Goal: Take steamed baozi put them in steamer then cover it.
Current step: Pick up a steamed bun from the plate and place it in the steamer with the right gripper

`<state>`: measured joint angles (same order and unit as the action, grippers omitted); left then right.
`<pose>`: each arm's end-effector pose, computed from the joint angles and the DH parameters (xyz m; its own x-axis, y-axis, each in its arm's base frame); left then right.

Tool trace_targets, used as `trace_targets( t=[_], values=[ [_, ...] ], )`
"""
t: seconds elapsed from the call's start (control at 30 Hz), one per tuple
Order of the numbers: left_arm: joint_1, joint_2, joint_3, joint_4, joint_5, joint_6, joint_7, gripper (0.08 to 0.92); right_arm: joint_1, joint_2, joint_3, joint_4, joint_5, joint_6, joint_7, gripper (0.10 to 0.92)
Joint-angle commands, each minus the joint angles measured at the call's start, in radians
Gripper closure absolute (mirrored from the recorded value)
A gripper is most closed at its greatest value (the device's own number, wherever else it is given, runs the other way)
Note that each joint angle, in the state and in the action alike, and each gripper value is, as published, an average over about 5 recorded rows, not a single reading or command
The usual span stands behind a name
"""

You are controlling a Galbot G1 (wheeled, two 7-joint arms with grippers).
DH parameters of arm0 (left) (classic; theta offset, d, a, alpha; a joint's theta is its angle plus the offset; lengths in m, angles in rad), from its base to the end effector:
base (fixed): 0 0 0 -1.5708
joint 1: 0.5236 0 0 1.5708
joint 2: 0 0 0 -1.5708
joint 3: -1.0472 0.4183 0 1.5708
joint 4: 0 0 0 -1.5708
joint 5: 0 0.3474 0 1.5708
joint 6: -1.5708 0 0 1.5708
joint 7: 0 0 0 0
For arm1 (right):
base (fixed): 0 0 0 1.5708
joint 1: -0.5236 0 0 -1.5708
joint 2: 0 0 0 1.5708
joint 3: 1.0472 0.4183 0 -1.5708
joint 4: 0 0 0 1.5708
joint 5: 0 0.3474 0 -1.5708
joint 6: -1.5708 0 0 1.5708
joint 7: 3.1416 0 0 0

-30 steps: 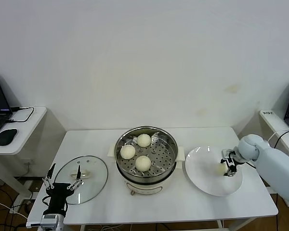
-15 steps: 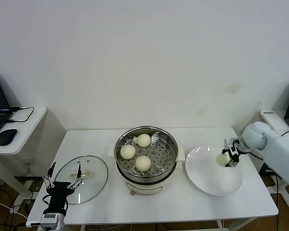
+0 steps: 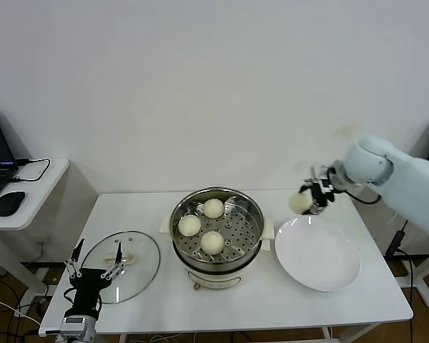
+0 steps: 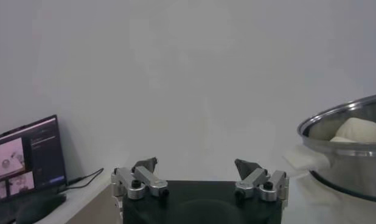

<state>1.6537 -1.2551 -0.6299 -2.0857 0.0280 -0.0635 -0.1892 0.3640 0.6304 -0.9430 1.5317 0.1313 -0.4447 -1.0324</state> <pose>0.1188 0.1072 -0.3563 -0.9951 -0.0906 -0.0390 -0.0985 0.9355 0.3392 0.5324 -0.1454 -0.0491 -0.3774 -0.2223 0.8990 -0.9175 -0.0417 -0.3955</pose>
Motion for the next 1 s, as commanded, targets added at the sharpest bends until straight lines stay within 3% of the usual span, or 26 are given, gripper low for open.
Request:
trace_targets(
  t=[0.03,0.33,1.0],
  values=[
    [0.006,0.004,-0.007,0.004,-0.002,-0.003,0.0,0.177,0.227,0.203,-0.188,0.085,0.294,-0.185,0.098,0.372],
    [0.006,-0.009,-0.007,0.004,-0.002,-0.005,-0.001,0.177,0.105,0.334,-0.193,-0.007,0.276,-0.229,0.132,0.372],
    [0.004,-0.012,-0.014,0.001,-0.007,-0.009,-0.003,0.177,-0.04,0.391,-0.164,-0.141,0.121,-0.19,0.12,0.372]
  ],
)
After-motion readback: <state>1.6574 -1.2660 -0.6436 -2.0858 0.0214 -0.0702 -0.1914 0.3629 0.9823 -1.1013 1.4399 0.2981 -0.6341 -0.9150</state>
